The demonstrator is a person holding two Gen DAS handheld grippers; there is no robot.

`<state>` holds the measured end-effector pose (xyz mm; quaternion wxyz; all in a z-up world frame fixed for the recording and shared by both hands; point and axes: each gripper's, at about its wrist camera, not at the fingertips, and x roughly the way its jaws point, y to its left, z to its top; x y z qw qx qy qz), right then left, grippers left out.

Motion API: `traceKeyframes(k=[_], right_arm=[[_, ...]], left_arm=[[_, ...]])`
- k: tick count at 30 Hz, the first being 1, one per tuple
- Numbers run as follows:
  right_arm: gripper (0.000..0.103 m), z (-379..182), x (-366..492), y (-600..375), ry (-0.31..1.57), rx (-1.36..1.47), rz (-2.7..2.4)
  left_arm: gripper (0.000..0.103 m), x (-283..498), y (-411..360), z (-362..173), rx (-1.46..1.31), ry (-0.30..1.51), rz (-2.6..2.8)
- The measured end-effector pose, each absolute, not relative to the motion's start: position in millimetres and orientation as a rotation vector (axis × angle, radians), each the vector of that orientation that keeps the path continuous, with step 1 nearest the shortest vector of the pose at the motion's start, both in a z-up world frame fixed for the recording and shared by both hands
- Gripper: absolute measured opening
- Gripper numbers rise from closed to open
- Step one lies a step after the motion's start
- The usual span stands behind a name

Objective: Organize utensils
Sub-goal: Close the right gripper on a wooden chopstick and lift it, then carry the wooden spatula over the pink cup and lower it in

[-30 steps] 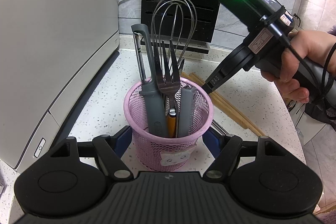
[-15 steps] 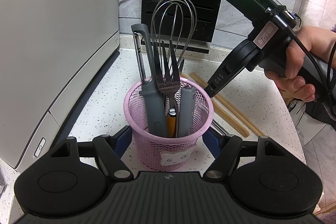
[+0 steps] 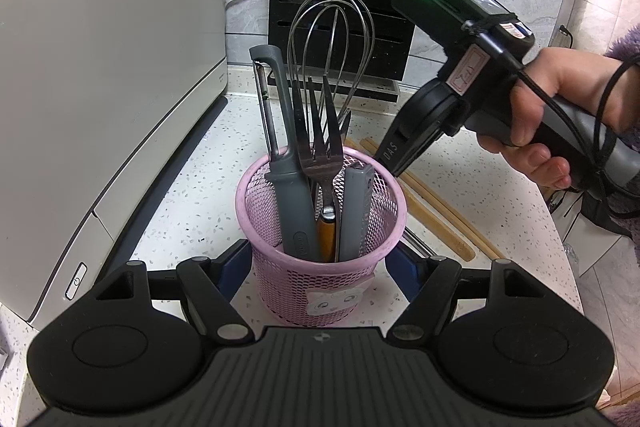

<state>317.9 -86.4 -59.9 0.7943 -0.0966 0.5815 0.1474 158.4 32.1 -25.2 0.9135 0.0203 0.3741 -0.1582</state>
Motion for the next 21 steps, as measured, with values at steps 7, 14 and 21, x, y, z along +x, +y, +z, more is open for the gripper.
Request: traceKeyframes(k=[7,14,21], right_arm=[[0.0,-56,314,-82,1.228,-0.235,0.321],[0.0,-41,298,-85,1.19,-0.232,0.351],[0.0,-25,284,-94,1.157,-0.21,0.365]], left_arm=[[0.085,158,32,-25,0.043,0.771,-0.327],[0.084,158,33,-26,0.043,0.77,-0.326],[0.082,156,33,-25,0.044,0.769,-0.321]])
